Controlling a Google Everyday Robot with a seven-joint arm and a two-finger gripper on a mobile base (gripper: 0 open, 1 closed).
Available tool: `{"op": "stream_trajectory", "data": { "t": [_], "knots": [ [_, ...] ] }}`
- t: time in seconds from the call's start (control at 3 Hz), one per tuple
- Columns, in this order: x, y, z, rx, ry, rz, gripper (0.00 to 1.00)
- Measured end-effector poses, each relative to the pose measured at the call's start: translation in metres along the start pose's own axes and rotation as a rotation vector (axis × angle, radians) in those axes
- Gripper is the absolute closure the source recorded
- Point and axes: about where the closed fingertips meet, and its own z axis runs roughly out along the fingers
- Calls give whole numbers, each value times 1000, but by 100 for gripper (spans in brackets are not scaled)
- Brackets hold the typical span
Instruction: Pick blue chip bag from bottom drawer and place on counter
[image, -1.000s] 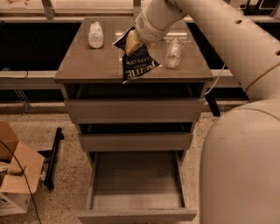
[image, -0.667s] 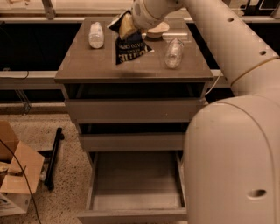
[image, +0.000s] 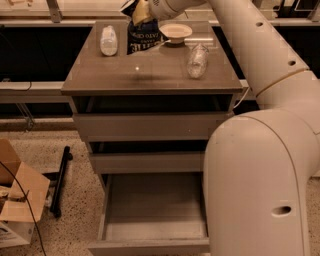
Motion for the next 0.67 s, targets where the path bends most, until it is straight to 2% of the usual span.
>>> {"op": "stream_trajectory", "data": {
  "t": [0.67],
  "knots": [
    [4, 2, 7, -7, 12, 1, 30]
  ]
}}
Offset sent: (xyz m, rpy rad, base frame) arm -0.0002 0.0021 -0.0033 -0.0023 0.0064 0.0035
